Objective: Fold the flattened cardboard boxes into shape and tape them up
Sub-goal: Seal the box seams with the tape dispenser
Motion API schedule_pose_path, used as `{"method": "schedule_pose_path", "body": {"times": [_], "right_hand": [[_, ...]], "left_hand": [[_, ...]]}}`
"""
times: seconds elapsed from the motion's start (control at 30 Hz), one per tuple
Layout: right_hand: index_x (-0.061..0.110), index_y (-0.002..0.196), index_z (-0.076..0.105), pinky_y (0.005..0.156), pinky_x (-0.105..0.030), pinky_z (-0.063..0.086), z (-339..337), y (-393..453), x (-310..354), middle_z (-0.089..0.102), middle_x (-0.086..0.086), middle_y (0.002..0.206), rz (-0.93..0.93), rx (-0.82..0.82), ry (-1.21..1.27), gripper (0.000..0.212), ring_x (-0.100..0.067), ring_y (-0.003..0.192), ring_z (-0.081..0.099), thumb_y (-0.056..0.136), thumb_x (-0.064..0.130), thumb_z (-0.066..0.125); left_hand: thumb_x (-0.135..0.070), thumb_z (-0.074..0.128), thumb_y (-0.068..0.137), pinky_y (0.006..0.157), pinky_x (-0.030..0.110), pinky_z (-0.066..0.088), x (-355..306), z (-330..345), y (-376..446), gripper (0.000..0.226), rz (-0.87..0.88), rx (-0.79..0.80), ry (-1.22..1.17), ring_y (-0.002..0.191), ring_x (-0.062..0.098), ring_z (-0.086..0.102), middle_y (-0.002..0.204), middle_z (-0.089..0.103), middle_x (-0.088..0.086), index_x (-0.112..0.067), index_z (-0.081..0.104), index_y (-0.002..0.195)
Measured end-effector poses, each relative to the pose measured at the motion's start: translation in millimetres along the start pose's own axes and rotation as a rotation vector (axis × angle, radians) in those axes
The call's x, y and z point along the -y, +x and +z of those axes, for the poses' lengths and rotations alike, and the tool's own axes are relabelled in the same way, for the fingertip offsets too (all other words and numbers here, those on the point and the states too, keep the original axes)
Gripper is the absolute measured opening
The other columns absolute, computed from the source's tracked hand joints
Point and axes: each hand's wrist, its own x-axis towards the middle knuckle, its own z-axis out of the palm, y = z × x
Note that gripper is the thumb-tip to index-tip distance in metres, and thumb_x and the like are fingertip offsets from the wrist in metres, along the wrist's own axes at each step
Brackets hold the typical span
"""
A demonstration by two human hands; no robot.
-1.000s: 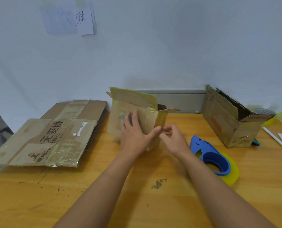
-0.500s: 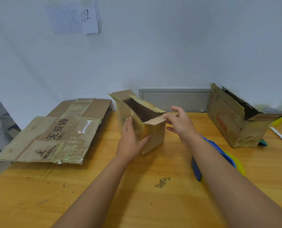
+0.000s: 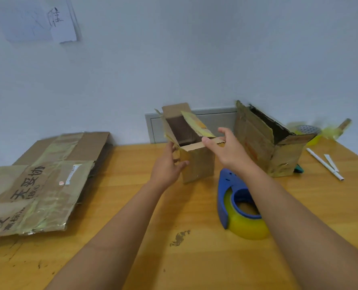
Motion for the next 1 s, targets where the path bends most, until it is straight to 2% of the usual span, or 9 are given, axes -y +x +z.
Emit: {"method": "schedule_pose_path", "body": {"times": [0.2, 0.33, 0.43, 0.53, 0.63, 0.7, 0.83, 0.9, 1.0], "right_hand": [[0.026, 0.153, 0.028, 0.103, -0.039, 0.038, -36.9, 0.8, -16.5, 0.041, -0.005, 0.154, 0.028, -0.100, -0.040, 0.088, -0.026, 0.138, 0.042, 0.085, 0.070, 0.060], [0.022, 0.156, 0.024, 0.106, -0.041, 0.039, -51.2, -9.4, -26.1, 0.041, -0.005, 0.155, 0.055, -0.186, -0.009, 0.105, -0.026, 0.139, 0.041, 0.073, 0.081, 0.052], [0.022, 0.157, 0.020, 0.103, -0.037, 0.040, -52.4, -18.6, -39.5, 0.043, -0.002, 0.154, 0.091, -0.209, 0.072, 0.108, -0.023, 0.137, 0.045, 0.073, 0.080, 0.055], [0.025, 0.157, 0.019, 0.101, -0.032, 0.040, -49.2, -25.0, -55.3, 0.039, 0.000, 0.157, 0.100, -0.151, 0.097, 0.102, -0.020, 0.140, 0.043, 0.078, 0.073, 0.064], [0.025, 0.154, 0.022, 0.099, -0.026, 0.035, -47.2, -27.4, -65.4, 0.038, 0.002, 0.156, 0.063, -0.062, 0.094, 0.096, -0.015, 0.141, 0.038, 0.081, 0.065, 0.069], [0.026, 0.155, 0.022, 0.099, -0.025, 0.034, -48.3, -28.1, -68.0, 0.039, 0.003, 0.155, 0.024, -0.028, 0.036, 0.095, -0.011, 0.137, 0.039, 0.082, 0.063, 0.070], [0.024, 0.159, 0.011, 0.108, -0.037, 0.037, -52.9, -32.2, -72.7, 0.027, -0.003, 0.162, -0.019, -0.023, -0.225, 0.100, -0.023, 0.144, 0.035, 0.085, 0.065, 0.064], [0.023, 0.159, 0.004, 0.111, -0.042, 0.037, -55.9, -36.0, -75.9, 0.012, -0.005, 0.167, 0.000, 0.000, -0.412, 0.100, -0.026, 0.148, 0.029, 0.087, 0.068, 0.057], [0.027, 0.157, 0.003, 0.110, -0.046, 0.039, -61.2, -42.7, -81.0, 0.003, -0.006, 0.168, 0.002, 0.018, -0.620, 0.094, -0.030, 0.150, 0.024, 0.088, 0.074, 0.048]], "left_hand": [[-0.036, 0.076, 0.086, 0.080, 0.031, 0.049, -22.5, 29.9, 21.9, 0.074, 0.041, 0.114, -0.020, 0.119, 0.020, 0.060, 0.149, 0.048, -0.003, -0.034, 0.030, 0.145], [-0.039, 0.070, 0.090, 0.087, 0.033, 0.052, -37.0, 48.1, 26.2, 0.069, 0.078, 0.159, -0.041, 0.119, 0.020, 0.060, 0.148, 0.049, -0.001, -0.034, 0.030, 0.145], [-0.049, 0.065, 0.090, 0.078, 0.027, 0.052, -47.5, 57.4, 25.3, 0.062, 0.079, 0.151, -0.112, 0.106, 0.012, 0.063, 0.147, 0.049, -0.002, -0.036, 0.035, 0.143], [-0.058, 0.060, 0.090, 0.070, 0.023, 0.046, -53.1, 63.3, 20.8, 0.062, 0.067, 0.059, -0.119, 0.090, -0.001, 0.059, 0.145, 0.051, -0.003, -0.032, 0.037, 0.141], [-0.061, 0.057, 0.091, 0.077, 0.027, 0.044, -53.6, 64.9, 20.4, 0.062, 0.058, -0.003, -0.087, 0.111, 0.017, 0.061, 0.140, 0.056, -0.001, -0.030, 0.038, 0.141], [-0.059, 0.057, 0.092, 0.079, 0.029, 0.046, -54.7, 66.3, 21.9, 0.058, 0.076, 0.009, -0.072, 0.118, 0.022, 0.059, 0.138, 0.058, 0.000, -0.030, 0.040, 0.140], [-0.057, 0.056, 0.093, 0.087, 0.047, 0.057, -62.6, 75.1, 24.4, 0.055, 0.070, 0.054, -0.088, 0.111, 0.026, 0.064, 0.139, 0.057, 0.005, -0.028, 0.042, 0.137], [-0.059, 0.054, 0.093, 0.085, 0.046, 0.057, -69.4, 84.1, 26.4, 0.059, 0.079, 0.051, -0.067, 0.102, 0.025, 0.067, 0.139, 0.057, 0.004, -0.024, 0.042, 0.139], [-0.059, 0.052, 0.094, 0.073, 0.033, 0.055, -81.0, 99.7, 27.8, 0.058, 0.117, 0.050, -0.066, 0.091, 0.018, 0.069, 0.139, 0.057, 0.000, -0.026, 0.042, 0.140]]}}
